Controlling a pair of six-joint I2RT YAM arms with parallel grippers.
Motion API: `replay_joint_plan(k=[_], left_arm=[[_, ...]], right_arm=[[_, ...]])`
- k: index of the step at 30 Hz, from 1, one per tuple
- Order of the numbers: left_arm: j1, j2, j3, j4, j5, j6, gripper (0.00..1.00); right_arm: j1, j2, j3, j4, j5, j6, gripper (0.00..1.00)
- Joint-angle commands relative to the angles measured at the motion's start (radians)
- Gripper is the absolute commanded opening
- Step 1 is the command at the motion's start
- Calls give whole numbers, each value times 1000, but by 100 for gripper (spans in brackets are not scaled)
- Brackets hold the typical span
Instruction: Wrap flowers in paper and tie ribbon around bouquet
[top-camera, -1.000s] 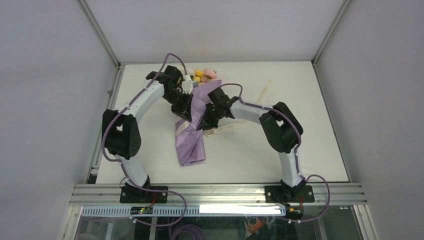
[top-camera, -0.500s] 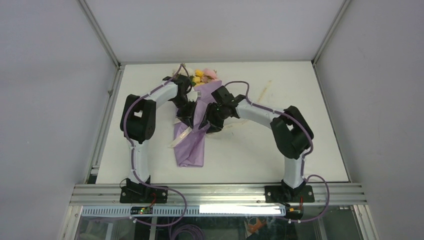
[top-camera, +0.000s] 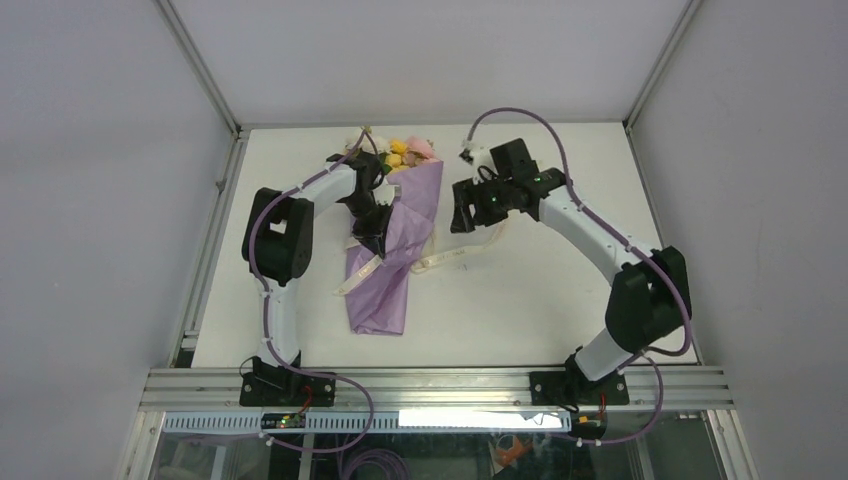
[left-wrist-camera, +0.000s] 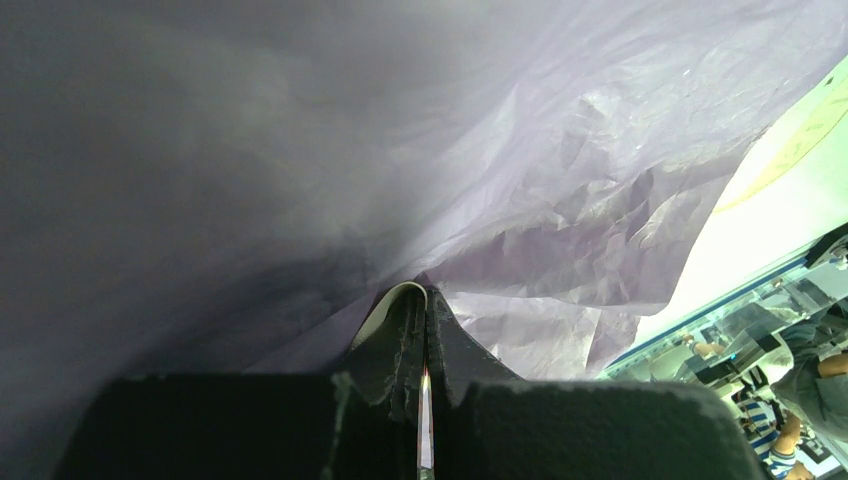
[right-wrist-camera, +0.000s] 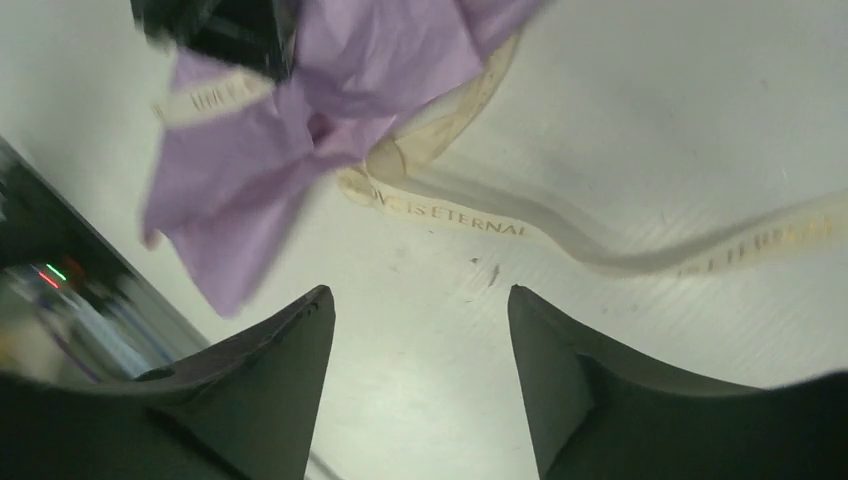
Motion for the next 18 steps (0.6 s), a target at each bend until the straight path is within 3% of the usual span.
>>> replay_joint_plan(k=[1,4,7,13,15,16,18], left_arm=[[-12,-9,25,8,-7,-15,0],[-12,-13,19,12,-8,-14,0],[-12,-13,16,15,-9,-12,0],[-12,-11,13,18,-7,-12,0],[-12,-8,14,18,-6,-12,0],[-12,-7,13,18,-6,-12,0],[-12,-7,15,18,-6,-12,0]], right_arm=[[86,59,-64,63,-206,-914,73],[114,146,-1,4,-207,-1092,75],[152,261,75,-111,-170,-1214,85],[184,361,65,-64,-116,-1260,85],[189,379,65,-61,-93,-1272,75],[189,382,64,-63,-83,-1280,63],[189,378,57,-80,-46,-1288,14]])
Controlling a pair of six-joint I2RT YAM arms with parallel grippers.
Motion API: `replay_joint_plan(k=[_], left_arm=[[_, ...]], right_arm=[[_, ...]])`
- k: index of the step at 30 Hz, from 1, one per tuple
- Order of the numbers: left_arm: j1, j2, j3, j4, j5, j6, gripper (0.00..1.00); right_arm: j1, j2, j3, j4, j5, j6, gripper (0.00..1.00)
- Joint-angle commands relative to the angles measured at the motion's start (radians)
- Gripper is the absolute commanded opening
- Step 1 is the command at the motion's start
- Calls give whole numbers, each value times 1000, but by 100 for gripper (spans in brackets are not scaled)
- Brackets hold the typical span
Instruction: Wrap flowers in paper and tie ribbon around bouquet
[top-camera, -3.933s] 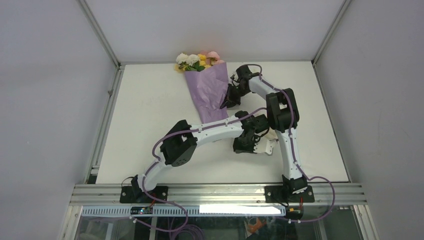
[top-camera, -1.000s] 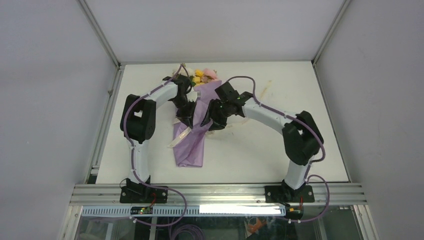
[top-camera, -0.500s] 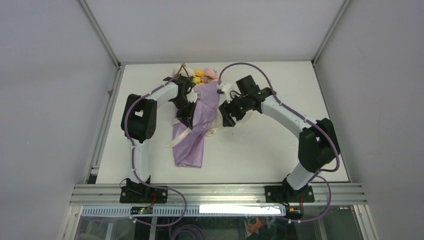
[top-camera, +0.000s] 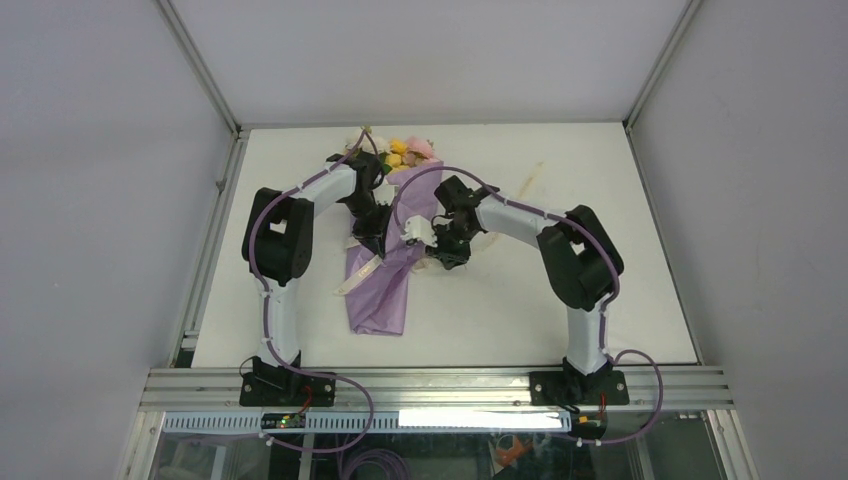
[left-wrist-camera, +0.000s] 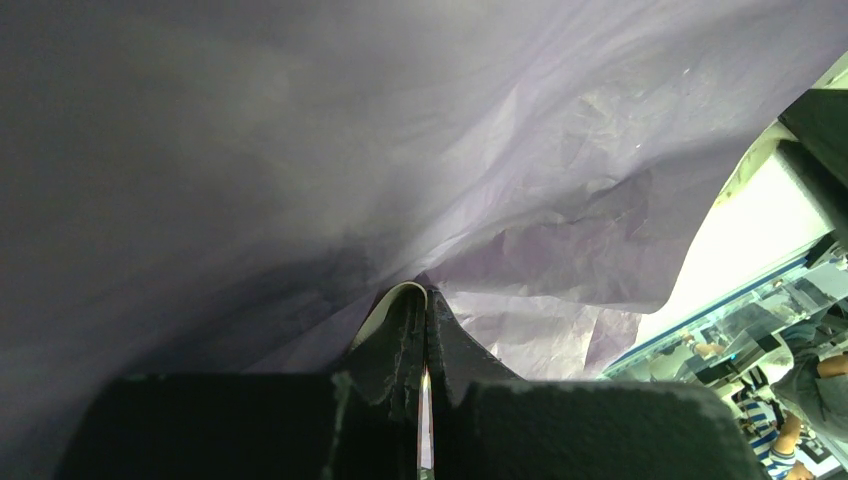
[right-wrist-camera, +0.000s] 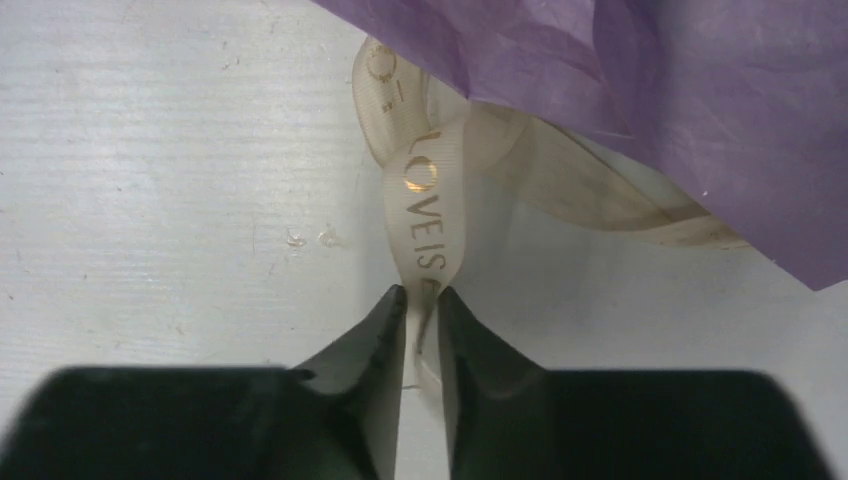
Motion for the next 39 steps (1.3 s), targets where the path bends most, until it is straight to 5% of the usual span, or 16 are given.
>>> replay_joint_plan(k=[1,16,30,34,39], left_arm=[[-11,-5,15,17,-6,-12,0],[-12,3,19,17,-15,-12,0],[-12,-9,16,18,-28,-12,0],[-12,-26,34,16,-21,-12,0],[-16,-67,141,-25,-8,36,0]], right_arm=[[3,-28,16,-15,85,-76,0],[-275,-676,-196,-159,306,-98,0],[-628,-958,-142,187,57,161,0],[-610,-911,-86,194,-93,288,0],[-333,-828,-127,361,0,511,0]])
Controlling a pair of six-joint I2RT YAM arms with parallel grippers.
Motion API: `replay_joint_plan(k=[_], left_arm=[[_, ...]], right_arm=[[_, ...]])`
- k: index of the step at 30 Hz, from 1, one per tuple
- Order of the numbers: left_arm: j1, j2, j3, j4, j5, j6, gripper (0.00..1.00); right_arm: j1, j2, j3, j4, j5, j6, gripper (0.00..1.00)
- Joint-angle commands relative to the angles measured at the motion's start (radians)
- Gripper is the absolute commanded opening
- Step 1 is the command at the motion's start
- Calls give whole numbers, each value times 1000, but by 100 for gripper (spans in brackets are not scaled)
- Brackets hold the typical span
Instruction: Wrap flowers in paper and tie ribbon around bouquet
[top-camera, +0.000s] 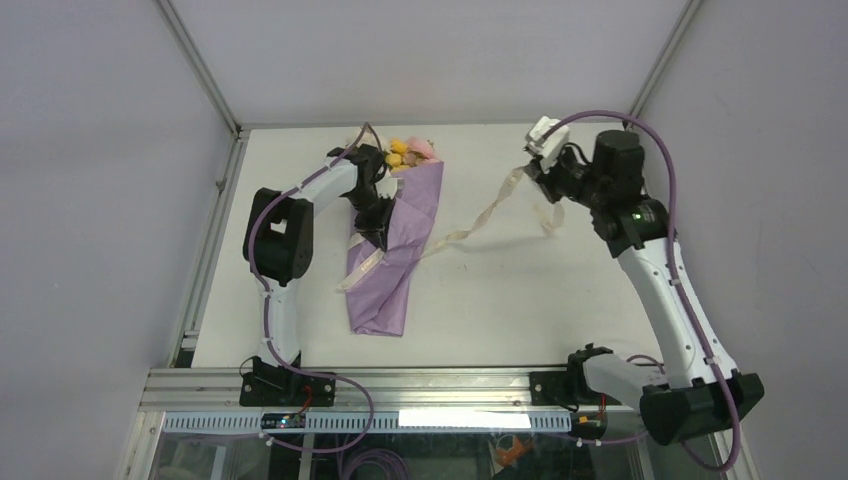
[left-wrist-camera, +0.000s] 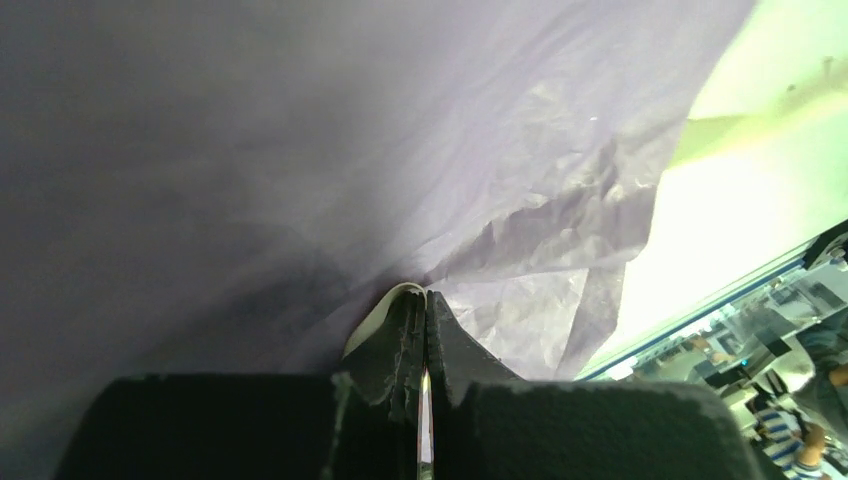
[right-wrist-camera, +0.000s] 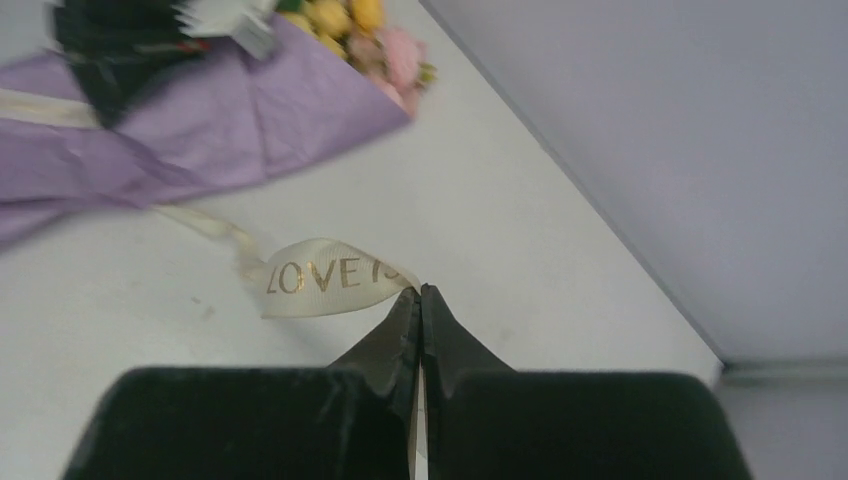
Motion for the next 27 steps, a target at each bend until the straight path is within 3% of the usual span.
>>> replay_joint_plan(k=[1,5,9,14,15,17,21,24,27], left_arm=[[-11,-75,130,-13,8,40,0],[-11,-88,192,-26,41,62,0],[-11,-81,207,-30,114,50,0],[-11,-49,209,-30,119,41,0],[-10,-46,207,-30,112,41,0],[-9,-48,197,-29,98,40,0],[-9,-56,178,-28,58,42,0],[-9,-56,175,-28,56,42,0],[-9,-58,181,-28,45,44,0]], right_arm=[[211,80,-20,240,-8,277,0],[341,230,7,415,11,594,0],[467,377,144,391,25,862,0],[535,478,131,460,-26,1112,2],[552,498,128,434,-10,1120,8],[566,533,155,253,63,1142,31],[526,520,167,43,138,1182,60],[450,457,122,-42,257,1211,64],[361,443,66,-148,351,1246,62]])
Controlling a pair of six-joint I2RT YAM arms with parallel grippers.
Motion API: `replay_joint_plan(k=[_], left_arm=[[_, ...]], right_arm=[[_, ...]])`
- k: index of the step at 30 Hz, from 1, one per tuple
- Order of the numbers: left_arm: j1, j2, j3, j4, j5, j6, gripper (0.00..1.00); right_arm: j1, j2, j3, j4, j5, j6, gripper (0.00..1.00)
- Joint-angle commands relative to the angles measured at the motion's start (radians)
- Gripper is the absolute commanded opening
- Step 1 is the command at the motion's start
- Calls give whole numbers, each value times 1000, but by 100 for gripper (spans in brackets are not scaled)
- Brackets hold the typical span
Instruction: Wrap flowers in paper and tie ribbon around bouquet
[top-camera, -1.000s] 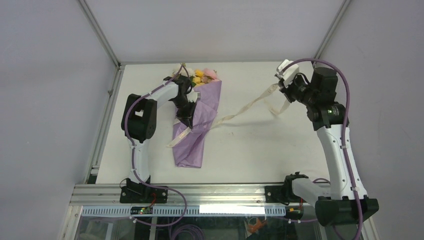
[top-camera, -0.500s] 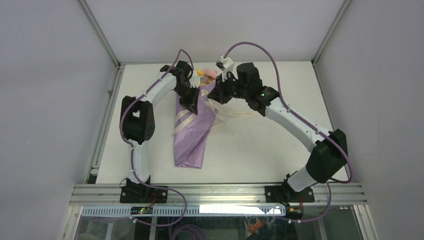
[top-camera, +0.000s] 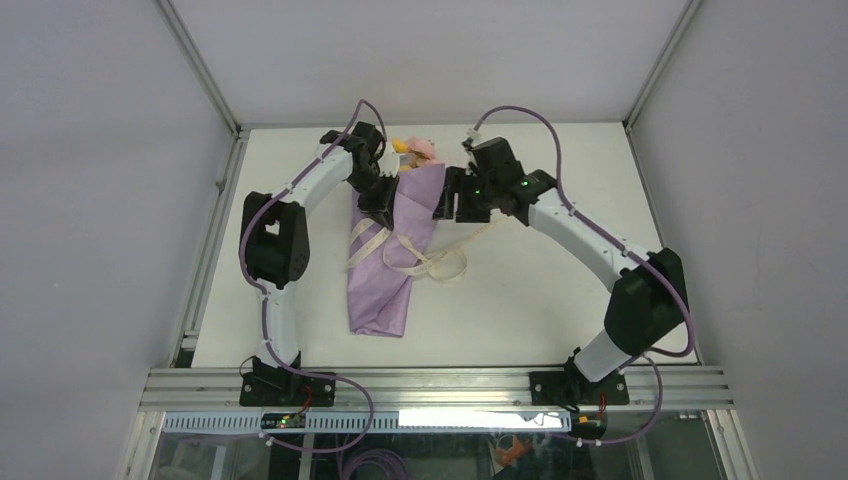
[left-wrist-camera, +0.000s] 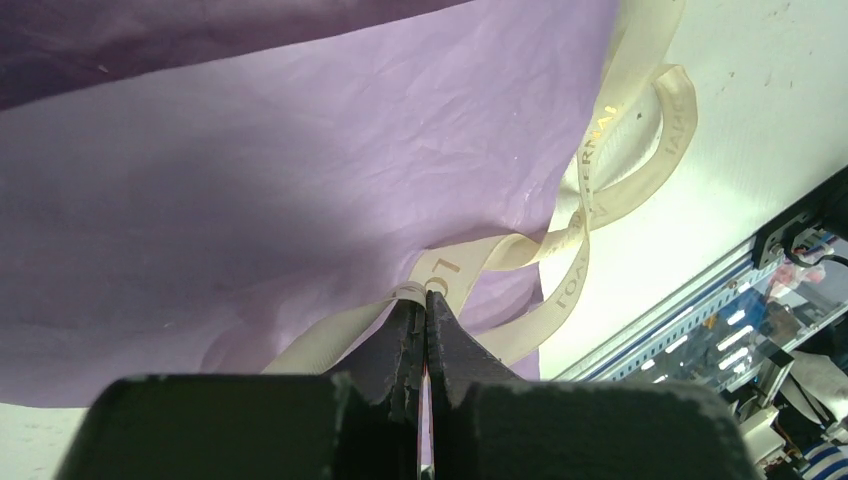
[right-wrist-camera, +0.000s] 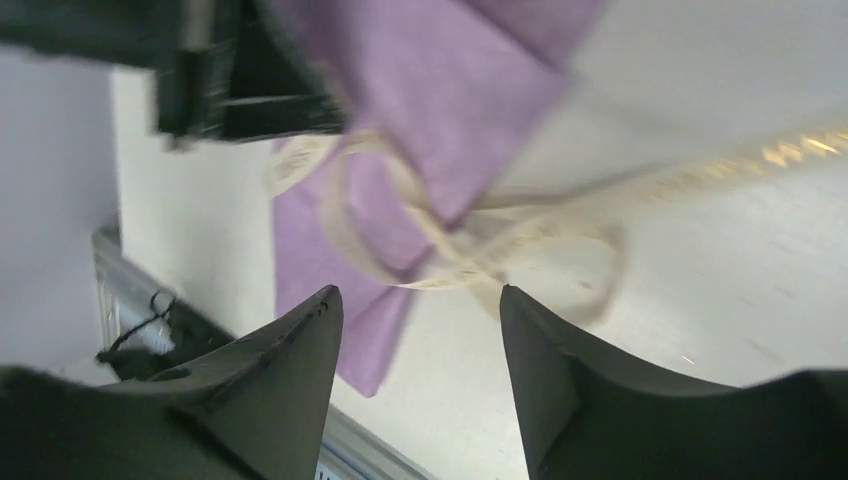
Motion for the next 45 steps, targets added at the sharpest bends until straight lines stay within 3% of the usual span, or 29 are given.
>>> replay_joint_plan(k=[1,5,9,13,19,27,30,34,39,45], left_arm=[[-8,-29,9,6,-19,12,0],[-10,-38,15,6,-23,17,0],[-13,-41,-1,6,-23,20,0],[-13,-55,-17,9,-34,28,0],[-13,-56,-17,13,-35,31,0],[-13,-55,-2,13,-32,32,0],[-16,-70,3,11,-25,36,0],[-35,-102,15,1,23,67,0],[-90,-134,91,-65,61,146,0],[-162,-155,342,-196,80,242,0]], right_arm=[[-135,-64,-49,-214,191,90,61],[-253,83,-35,-321,305,89,59],[-262,188,61,-304,397,96,59],[-197,251,124,-281,339,145,59],[-138,311,65,-155,262,295,59],[-108,414,103,-163,221,303,59],[-122,437,108,-155,242,290,43],[-166,437,112,-135,299,265,1],[-210,425,213,-175,316,180,0],[-238,362,310,-175,299,107,0]])
